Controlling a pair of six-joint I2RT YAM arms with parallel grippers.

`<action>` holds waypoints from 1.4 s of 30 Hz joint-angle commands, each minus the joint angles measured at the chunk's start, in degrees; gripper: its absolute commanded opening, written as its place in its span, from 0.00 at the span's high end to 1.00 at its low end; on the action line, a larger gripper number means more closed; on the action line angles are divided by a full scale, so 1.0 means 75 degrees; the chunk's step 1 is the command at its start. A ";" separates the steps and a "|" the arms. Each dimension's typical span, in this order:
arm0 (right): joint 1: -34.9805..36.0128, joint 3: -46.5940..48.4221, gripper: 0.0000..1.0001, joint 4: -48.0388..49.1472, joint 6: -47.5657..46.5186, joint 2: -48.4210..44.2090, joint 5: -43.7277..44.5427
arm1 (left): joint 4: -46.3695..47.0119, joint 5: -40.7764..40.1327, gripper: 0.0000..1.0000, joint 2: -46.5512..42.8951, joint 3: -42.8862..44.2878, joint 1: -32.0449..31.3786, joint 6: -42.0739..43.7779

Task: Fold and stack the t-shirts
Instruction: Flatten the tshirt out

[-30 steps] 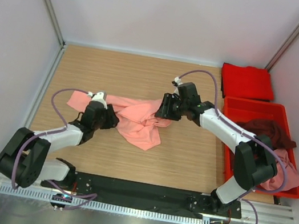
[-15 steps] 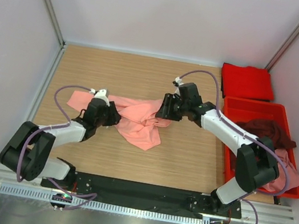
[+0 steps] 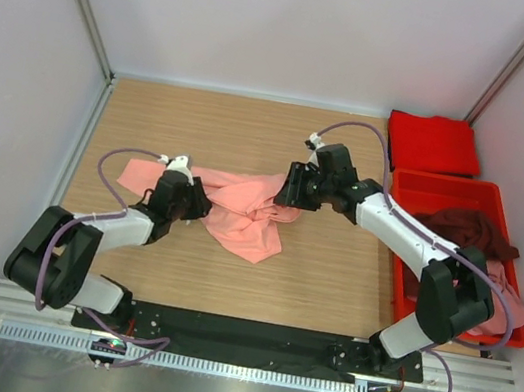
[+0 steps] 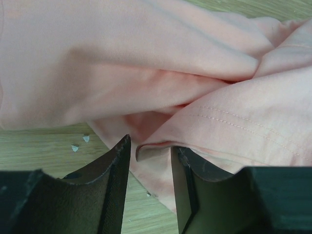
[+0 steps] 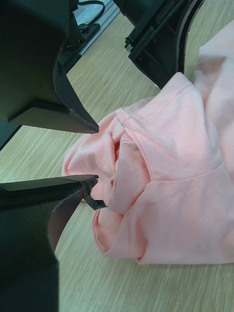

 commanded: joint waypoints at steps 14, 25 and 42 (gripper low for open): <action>-0.0585 -0.1368 0.36 0.1183 0.0786 -0.0980 0.1301 | -0.3241 -0.1743 1.00 -0.1193 0.2452 0.0031 -0.0099; -0.0608 -0.1404 0.41 0.3092 0.1196 0.0813 -0.0012 | -0.4603 -0.1852 1.00 -0.1709 0.3298 0.0031 -0.0064; -0.0784 0.2181 0.99 -0.3280 -0.0550 -0.2908 0.4792 | -0.6876 -0.2004 1.00 -0.1978 0.7175 -0.0378 -0.0345</action>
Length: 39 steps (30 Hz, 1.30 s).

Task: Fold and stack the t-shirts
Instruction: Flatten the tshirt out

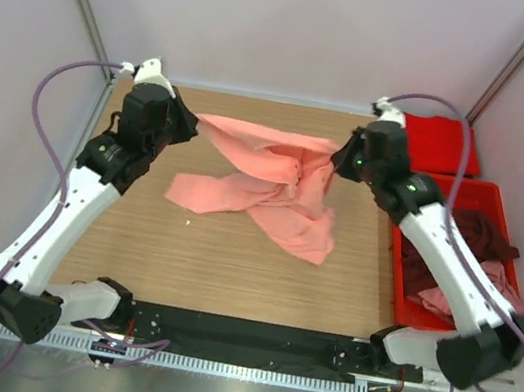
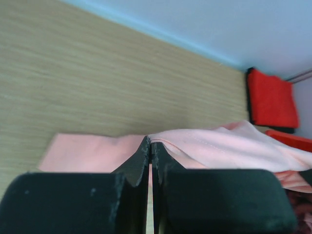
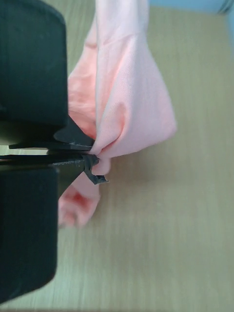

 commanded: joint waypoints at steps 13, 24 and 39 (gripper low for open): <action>-0.0111 0.2247 0.99 -0.1407 -0.0869 -0.2017 -0.2339 | -0.3758 -0.2322 1.00 -0.0438 0.2929 -0.0659 0.0588; 0.0322 -0.0204 0.79 0.0753 -0.0436 0.1416 -0.2989 | -0.3176 -0.1447 1.00 0.0020 -0.0597 0.1742 0.0846; 0.0322 -0.1278 0.60 -0.1184 -0.0834 0.0403 -0.1404 | -0.1593 0.0487 1.00 0.1670 -0.1221 0.3231 0.0706</action>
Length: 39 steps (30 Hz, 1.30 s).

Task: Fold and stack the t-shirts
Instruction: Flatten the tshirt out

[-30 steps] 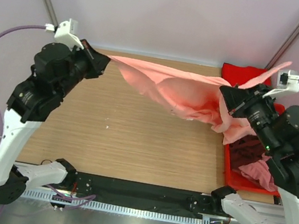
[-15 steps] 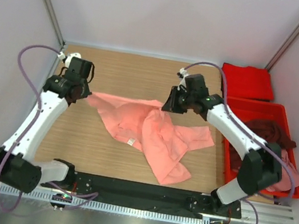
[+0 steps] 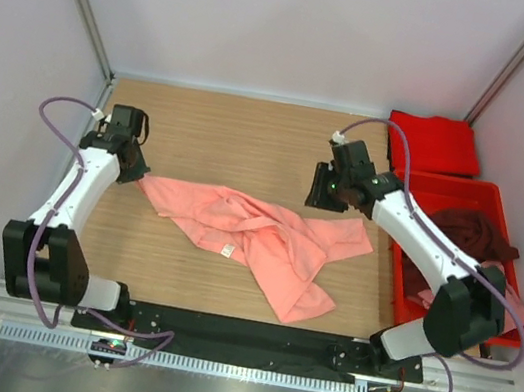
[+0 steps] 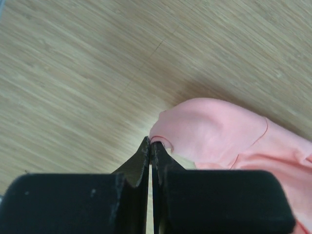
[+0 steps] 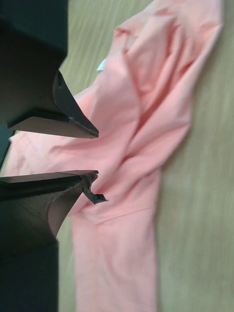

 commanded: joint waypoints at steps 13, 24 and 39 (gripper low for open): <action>0.2716 -0.3628 0.61 0.0842 0.0609 -0.2282 0.2655 | 0.1417 0.1848 1.00 0.2099 0.1838 0.0470 -0.0690; 0.3338 -0.3440 0.74 0.0971 0.0151 -0.1987 0.2599 | 0.1253 0.2129 1.00 0.3554 0.2952 0.0529 -0.0890; 0.3666 -0.3264 0.70 0.0713 0.0326 -0.0840 0.2705 | 0.1253 0.2129 1.00 0.3847 0.3175 0.0529 -0.0667</action>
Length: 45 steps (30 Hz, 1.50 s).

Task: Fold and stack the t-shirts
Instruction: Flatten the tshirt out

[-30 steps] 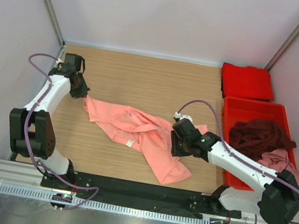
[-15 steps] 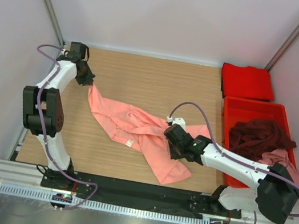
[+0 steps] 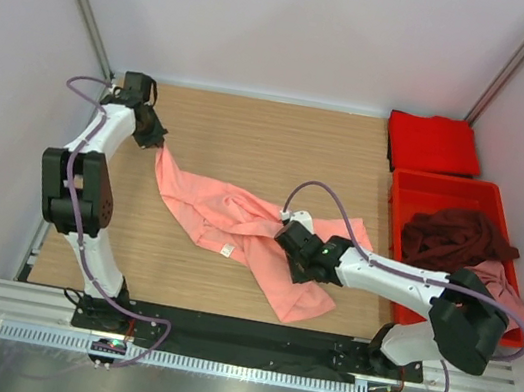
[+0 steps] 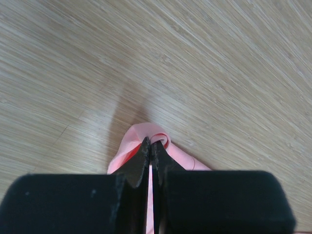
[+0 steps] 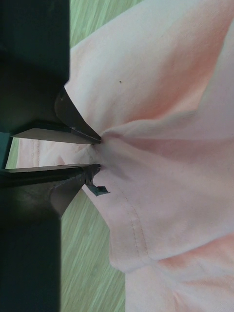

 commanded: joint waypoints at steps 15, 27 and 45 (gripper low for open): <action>0.0106 0.0069 0.64 -0.0007 0.0292 -0.0176 -0.0115 | 0.0186 0.0129 1.00 0.0231 0.0375 0.0060 0.0158; 0.0117 0.0103 0.73 -0.0381 0.0796 -0.0083 0.0938 | 0.0163 0.0130 1.00 0.0255 0.0469 0.0048 0.0216; 0.0117 -0.0131 0.78 -0.0112 0.1065 -0.0025 0.0623 | 0.0116 0.0352 1.00 0.0150 0.0305 0.0060 0.0252</action>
